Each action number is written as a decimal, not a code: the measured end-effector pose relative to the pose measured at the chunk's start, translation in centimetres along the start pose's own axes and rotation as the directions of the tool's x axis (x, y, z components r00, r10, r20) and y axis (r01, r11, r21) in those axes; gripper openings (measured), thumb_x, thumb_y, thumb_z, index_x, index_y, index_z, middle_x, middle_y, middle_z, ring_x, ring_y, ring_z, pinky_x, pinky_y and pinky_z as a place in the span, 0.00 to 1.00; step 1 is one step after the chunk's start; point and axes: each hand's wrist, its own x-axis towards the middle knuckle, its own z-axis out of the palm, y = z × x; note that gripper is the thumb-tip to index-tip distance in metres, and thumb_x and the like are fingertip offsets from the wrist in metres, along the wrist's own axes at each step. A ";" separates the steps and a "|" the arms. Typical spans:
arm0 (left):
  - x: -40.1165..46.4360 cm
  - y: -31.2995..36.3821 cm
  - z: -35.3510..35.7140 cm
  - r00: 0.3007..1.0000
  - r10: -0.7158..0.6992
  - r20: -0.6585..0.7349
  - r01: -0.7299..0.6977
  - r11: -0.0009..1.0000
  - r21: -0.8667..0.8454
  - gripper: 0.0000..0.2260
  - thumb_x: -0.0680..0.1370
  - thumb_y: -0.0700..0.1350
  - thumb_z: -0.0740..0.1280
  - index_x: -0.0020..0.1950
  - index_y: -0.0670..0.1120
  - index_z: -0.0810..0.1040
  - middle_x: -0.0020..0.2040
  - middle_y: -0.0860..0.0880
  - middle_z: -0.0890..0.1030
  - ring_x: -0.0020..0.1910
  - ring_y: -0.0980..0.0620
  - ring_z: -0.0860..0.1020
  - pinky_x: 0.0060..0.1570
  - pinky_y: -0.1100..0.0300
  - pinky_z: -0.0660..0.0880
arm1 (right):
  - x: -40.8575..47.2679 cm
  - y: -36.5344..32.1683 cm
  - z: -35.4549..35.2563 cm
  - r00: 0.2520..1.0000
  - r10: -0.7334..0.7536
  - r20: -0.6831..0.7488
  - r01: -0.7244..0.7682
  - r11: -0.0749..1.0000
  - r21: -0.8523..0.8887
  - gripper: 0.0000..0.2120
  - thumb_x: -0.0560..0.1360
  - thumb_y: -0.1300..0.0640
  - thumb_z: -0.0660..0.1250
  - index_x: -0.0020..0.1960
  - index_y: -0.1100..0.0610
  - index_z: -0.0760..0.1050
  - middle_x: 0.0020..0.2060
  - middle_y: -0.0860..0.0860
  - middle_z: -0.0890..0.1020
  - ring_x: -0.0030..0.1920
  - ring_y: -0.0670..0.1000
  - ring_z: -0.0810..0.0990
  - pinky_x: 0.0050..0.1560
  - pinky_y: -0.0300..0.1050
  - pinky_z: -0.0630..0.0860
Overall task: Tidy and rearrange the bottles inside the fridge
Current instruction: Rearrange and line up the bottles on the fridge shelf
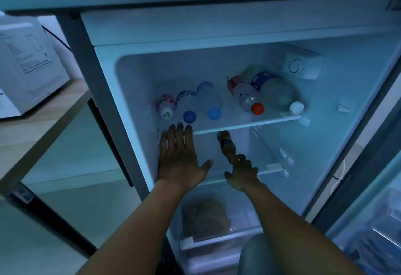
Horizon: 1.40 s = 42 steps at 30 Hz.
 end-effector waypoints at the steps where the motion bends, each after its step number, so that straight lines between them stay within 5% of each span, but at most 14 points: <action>1: 0.0 0.0 0.0 1.000 0.000 0.003 0.000 1.000 0.006 0.48 0.73 0.72 0.53 0.79 0.43 0.39 0.80 0.41 0.43 0.78 0.41 0.40 0.71 0.47 0.27 | -0.1 0.0 0.1 1.000 0.005 -0.026 -0.005 1.000 0.012 0.30 0.78 0.47 0.63 0.76 0.51 0.57 0.65 0.57 0.68 0.64 0.60 0.70 0.61 0.55 0.66; 5: 0.0 0.0 0.0 1.000 -0.002 0.010 0.002 1.000 0.012 0.49 0.72 0.74 0.52 0.79 0.43 0.38 0.80 0.41 0.43 0.78 0.41 0.40 0.70 0.47 0.26 | -1.3 0.5 0.9 0.980 0.005 -0.197 0.001 0.999 0.032 0.23 0.78 0.54 0.65 0.70 0.57 0.63 0.57 0.59 0.74 0.56 0.60 0.75 0.51 0.51 0.69; 9: 0.1 0.2 -0.3 1.000 -0.009 0.009 0.009 1.000 0.015 0.50 0.71 0.74 0.53 0.79 0.42 0.40 0.80 0.40 0.44 0.78 0.40 0.41 0.70 0.46 0.28 | -3.0 0.1 0.0 0.944 -0.050 -0.325 0.130 0.965 0.230 0.15 0.76 0.56 0.67 0.59 0.58 0.67 0.47 0.56 0.75 0.44 0.59 0.79 0.38 0.45 0.69; 15: 0.0 0.0 -0.3 1.000 -0.007 0.030 0.006 1.000 0.022 0.51 0.71 0.75 0.52 0.79 0.42 0.38 0.80 0.41 0.43 0.78 0.40 0.40 0.69 0.47 0.26 | -4.2 -1.9 -5.4 0.854 -0.068 -0.515 0.245 0.927 0.283 0.13 0.76 0.51 0.66 0.39 0.54 0.64 0.34 0.49 0.73 0.33 0.51 0.74 0.33 0.45 0.68; 22: 0.0 0.1 -0.6 0.999 -0.003 0.040 0.003 1.000 0.000 0.52 0.70 0.75 0.54 0.79 0.42 0.41 0.80 0.40 0.45 0.79 0.40 0.42 0.71 0.46 0.29 | -5.1 -4.1 -11.7 0.813 0.038 -0.580 0.231 0.894 0.383 0.12 0.68 0.50 0.69 0.34 0.55 0.69 0.27 0.47 0.75 0.32 0.51 0.77 0.34 0.45 0.74; 28: -0.1 0.1 -0.8 0.999 -0.004 0.049 0.004 1.000 -0.003 0.51 0.71 0.75 0.54 0.79 0.42 0.38 0.80 0.40 0.43 0.78 0.40 0.40 0.72 0.45 0.30 | -5.9 -6.0 -17.2 0.627 0.038 -0.778 0.454 0.793 0.405 0.15 0.71 0.59 0.69 0.30 0.56 0.66 0.23 0.46 0.68 0.27 0.44 0.66 0.30 0.40 0.66; 35: -0.1 0.1 -0.9 0.998 -0.013 0.057 0.014 1.000 -0.017 0.52 0.70 0.75 0.55 0.79 0.43 0.39 0.80 0.41 0.43 0.78 0.41 0.39 0.70 0.47 0.27 | -6.0 -7.3 -19.4 0.354 0.048 -0.934 0.599 0.756 0.266 0.11 0.73 0.60 0.71 0.37 0.60 0.70 0.30 0.50 0.69 0.33 0.46 0.67 0.36 0.35 0.64; 38: -0.2 0.1 -1.1 0.998 -0.015 0.060 0.015 1.000 -0.010 0.52 0.70 0.75 0.55 0.79 0.42 0.39 0.80 0.40 0.43 0.78 0.41 0.40 0.71 0.46 0.29 | -5.7 -7.1 -17.2 0.431 -0.104 -0.896 0.594 0.781 0.195 0.07 0.76 0.58 0.72 0.44 0.58 0.74 0.36 0.50 0.72 0.41 0.51 0.71 0.43 0.40 0.70; 42: -0.3 0.1 -1.4 0.998 -0.009 0.065 0.010 1.000 -0.011 0.51 0.71 0.73 0.55 0.78 0.42 0.36 0.80 0.41 0.40 0.78 0.41 0.38 0.67 0.48 0.23 | -4.9 -5.5 -13.3 0.571 -0.071 -0.818 0.535 0.788 0.305 0.11 0.76 0.58 0.73 0.57 0.51 0.78 0.49 0.49 0.72 0.49 0.52 0.77 0.48 0.52 0.80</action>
